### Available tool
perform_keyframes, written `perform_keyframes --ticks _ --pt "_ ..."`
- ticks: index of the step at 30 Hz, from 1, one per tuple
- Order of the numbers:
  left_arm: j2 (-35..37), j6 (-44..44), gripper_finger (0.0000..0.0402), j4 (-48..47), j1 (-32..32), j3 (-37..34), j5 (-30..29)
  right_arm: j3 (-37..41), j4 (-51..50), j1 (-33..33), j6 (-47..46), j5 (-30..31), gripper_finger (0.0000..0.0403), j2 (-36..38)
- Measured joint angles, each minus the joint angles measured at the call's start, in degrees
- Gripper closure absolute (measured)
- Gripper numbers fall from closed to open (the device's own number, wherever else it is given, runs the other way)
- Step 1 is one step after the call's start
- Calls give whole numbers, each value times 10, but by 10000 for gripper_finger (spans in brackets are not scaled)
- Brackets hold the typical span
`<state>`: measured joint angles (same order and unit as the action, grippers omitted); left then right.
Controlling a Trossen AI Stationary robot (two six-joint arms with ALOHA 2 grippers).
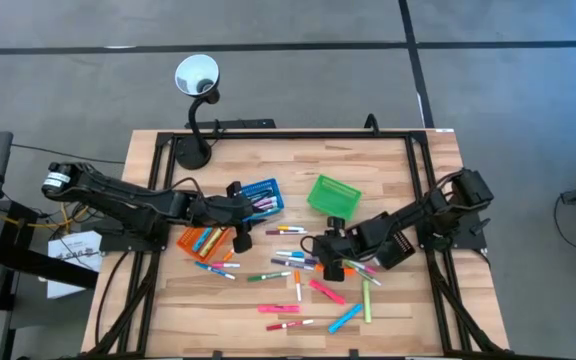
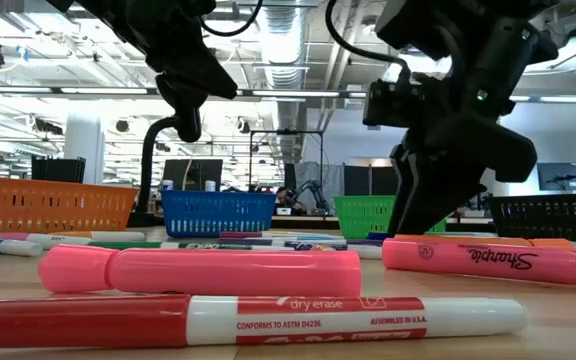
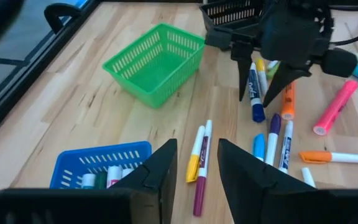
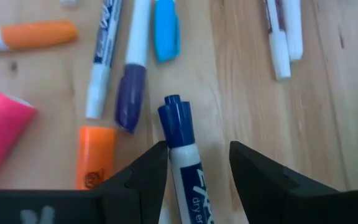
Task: Pick & Place Markers
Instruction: Put the top right blue marker pen into the blue basket
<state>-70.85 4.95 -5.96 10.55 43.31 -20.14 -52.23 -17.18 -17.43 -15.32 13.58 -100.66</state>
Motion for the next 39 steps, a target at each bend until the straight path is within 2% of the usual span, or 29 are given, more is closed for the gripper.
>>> perform_keyframes --ticks 4,16,21,26,31,36,39 --pt "0 3 289 0 0 0 0 0 -7 4 -1 -3 259 -3" --pt "0 16 289 0 0 0 1 -8 12 30 24 -19 353 -43" --pt "0 15 289 1 0 0 -1 -15 29 29 53 -2 348 -11" --pt "27 13 289 0 1 -1 -40 -20 166 49 152 94 320 16" --pt "99 -16 289 1 15 -1 -43 -28 327 111 259 45 335 1" --pt "151 -37 289 0 37 0 -43 -104 308 167 326 -24 344 -46" --pt "153 -47 289 -4 44 0 -43 -170 309 186 367 -34 337 -90"
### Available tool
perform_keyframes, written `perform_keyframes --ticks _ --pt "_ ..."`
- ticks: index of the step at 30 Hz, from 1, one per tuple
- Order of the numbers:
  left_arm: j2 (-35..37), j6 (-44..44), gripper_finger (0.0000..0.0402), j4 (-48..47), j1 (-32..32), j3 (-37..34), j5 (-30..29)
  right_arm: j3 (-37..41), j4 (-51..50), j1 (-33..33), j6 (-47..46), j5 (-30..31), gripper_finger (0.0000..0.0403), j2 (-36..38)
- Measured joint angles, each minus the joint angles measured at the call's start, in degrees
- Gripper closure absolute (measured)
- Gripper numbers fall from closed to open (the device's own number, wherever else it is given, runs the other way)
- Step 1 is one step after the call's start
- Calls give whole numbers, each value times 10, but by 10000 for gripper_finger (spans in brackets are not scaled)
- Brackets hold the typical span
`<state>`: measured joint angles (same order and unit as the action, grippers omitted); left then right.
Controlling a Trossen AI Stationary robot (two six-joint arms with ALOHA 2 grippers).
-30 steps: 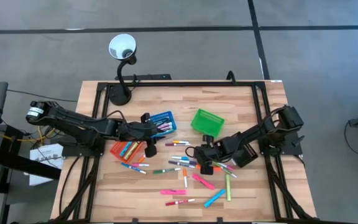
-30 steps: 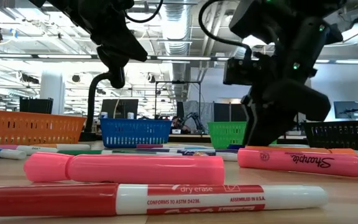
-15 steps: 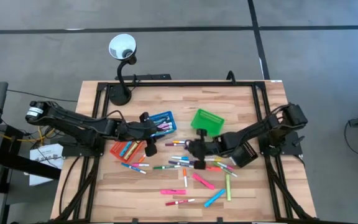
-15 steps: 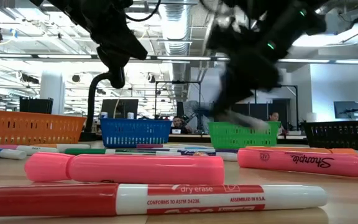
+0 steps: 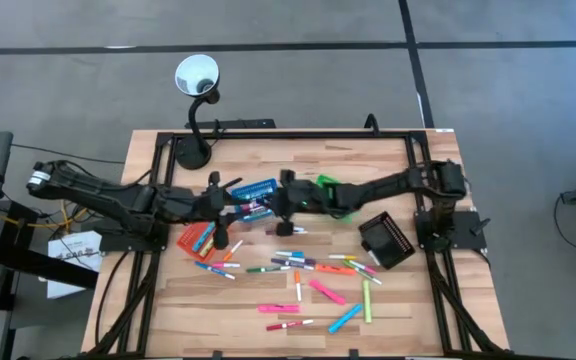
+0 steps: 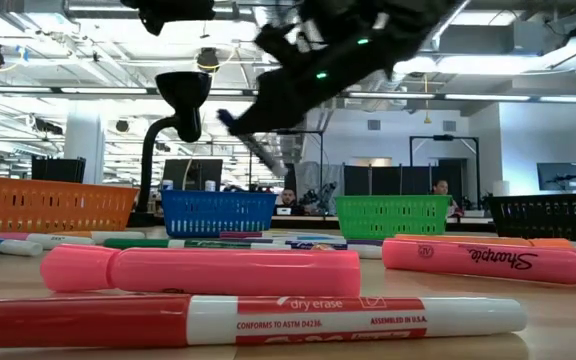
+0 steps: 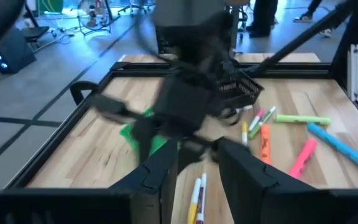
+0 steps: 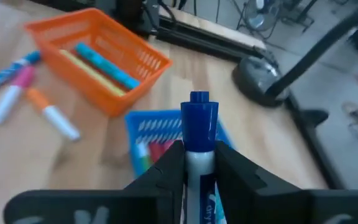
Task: Pick & Place Markers
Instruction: Put the top right blue marker pen into the blue basket, then put the right orange highlighter pen into the orange basket
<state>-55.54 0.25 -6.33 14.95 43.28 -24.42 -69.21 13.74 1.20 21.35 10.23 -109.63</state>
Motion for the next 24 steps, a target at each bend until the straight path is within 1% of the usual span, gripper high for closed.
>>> perform_keyframes --ticks 3,5,7,9,13,15,19,22,24 --pt "-10 0 289 -3 1 0 0 -71 -32 12 30 -9 334 -43" --pt "-14 0 289 -4 1 0 0 -121 -64 18 26 -27 335 -71" --pt "-17 0 289 0 1 0 0 -164 -105 25 23 -32 336 -106" --pt "-18 0 289 -1 1 0 -7 -195 -161 27 25 -27 336 -139" --pt "-23 0 289 0 1 0 -9 -255 -222 28 31 -26 332 -186" --pt "-26 0 289 -4 1 0 -9 -274 -255 27 35 -27 326 -195" --pt "-38 0 289 1 1 0 -9 -300 -276 27 36 -23 308 -211" --pt "-45 0 289 2 1 0 -11 -309 -284 27 36 -18 286 -203" --pt "-46 0 289 -2 1 0 -11 -308 -297 27 36 2 268 -196"
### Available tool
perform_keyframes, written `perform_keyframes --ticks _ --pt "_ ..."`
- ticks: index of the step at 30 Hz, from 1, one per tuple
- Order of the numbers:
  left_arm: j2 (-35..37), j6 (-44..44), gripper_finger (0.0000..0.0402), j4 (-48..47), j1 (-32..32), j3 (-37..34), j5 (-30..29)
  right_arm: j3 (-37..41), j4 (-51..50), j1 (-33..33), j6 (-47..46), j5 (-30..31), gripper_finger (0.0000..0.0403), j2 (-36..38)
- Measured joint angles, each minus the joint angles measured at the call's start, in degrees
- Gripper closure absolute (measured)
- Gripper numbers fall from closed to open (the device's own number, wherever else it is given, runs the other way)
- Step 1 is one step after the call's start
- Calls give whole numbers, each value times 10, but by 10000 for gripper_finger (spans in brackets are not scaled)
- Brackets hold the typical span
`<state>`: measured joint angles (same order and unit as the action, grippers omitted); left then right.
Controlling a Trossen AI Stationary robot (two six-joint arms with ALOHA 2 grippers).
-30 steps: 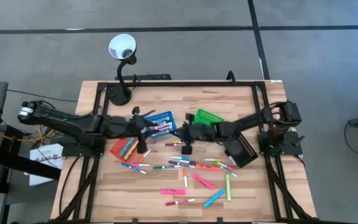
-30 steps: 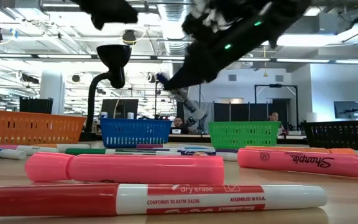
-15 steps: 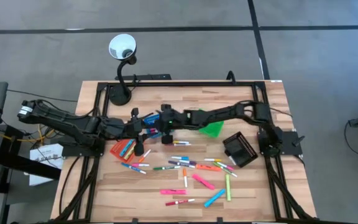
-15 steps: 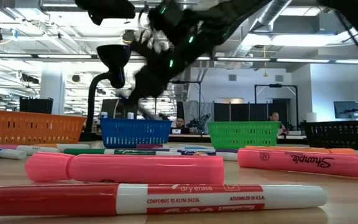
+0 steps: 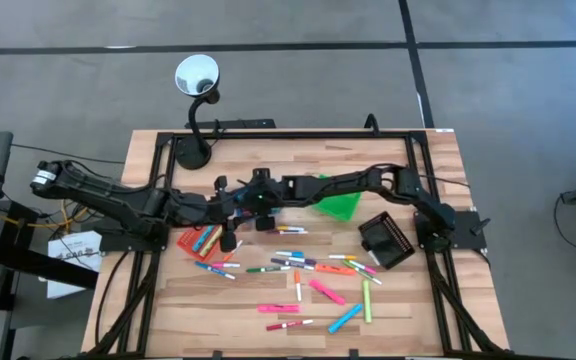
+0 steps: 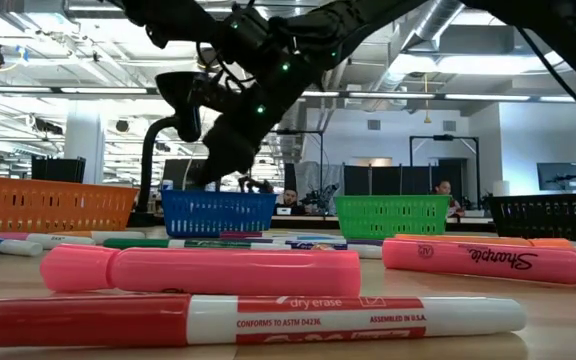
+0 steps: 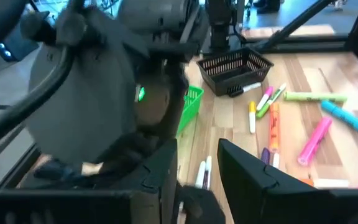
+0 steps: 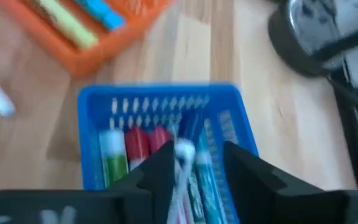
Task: Pick & Place Markers
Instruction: Put the right orange highlighter pen into the orange basket
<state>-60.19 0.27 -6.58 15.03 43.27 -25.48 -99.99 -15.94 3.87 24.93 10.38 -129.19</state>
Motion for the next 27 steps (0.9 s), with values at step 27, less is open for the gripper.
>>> perform_keyframes --ticks 27 --pt "-6 95 289 11 0 -39 0 408 -230 -259 -355 68 276 453"
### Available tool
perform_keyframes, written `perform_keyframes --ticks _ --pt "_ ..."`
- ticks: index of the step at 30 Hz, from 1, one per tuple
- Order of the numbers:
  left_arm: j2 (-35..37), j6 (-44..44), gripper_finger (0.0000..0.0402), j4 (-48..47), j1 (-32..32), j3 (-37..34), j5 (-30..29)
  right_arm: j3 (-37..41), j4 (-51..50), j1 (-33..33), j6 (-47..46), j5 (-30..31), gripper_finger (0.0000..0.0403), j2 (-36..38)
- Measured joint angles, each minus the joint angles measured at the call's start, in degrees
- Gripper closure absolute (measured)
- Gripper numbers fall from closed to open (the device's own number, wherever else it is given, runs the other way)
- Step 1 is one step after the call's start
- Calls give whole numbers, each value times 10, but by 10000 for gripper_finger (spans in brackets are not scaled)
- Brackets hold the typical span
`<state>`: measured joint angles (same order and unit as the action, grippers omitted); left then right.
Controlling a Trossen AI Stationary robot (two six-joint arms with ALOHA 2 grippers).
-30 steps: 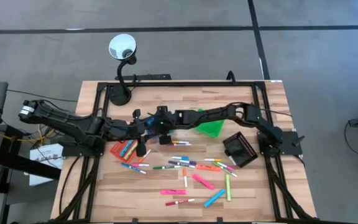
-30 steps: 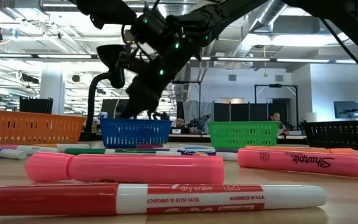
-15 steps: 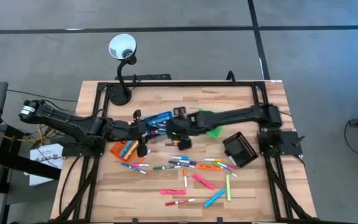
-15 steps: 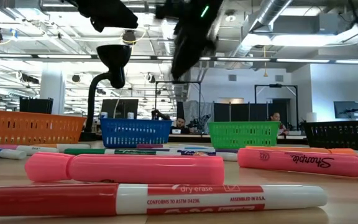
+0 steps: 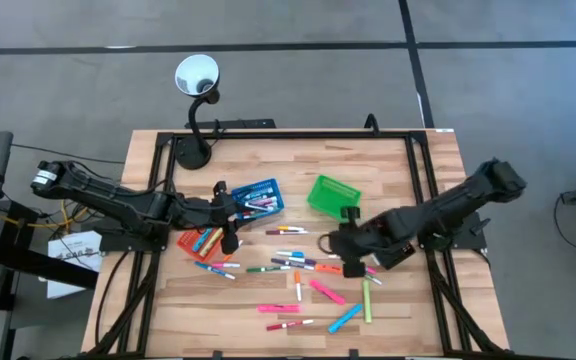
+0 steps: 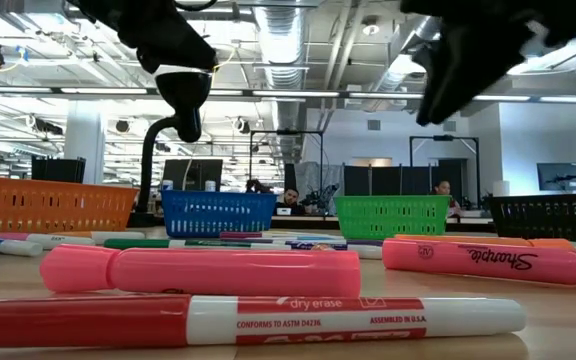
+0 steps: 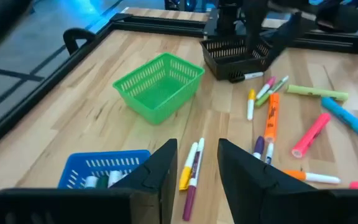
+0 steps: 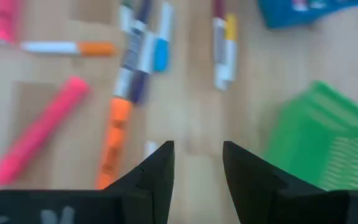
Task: Pick & Place Markers
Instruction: Put the right orange highlighter pen into the orange basket
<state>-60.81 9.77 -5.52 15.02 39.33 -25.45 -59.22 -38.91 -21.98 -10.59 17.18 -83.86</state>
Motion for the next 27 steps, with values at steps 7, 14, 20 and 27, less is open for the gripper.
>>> perform_keyframes --ticks 7,14,20,27 --pt "-9 45 289 3 0 -1 0 153 267 -46 -91 -54 277 38" --pt "-22 47 289 0 0 -1 2 159 262 -79 -113 -14 288 -42" --pt "-32 72 289 4 0 -1 2 159 267 -75 -152 -25 290 -100" --pt "-35 73 289 7 0 -1 2 156 274 -76 -148 -18 300 -149"
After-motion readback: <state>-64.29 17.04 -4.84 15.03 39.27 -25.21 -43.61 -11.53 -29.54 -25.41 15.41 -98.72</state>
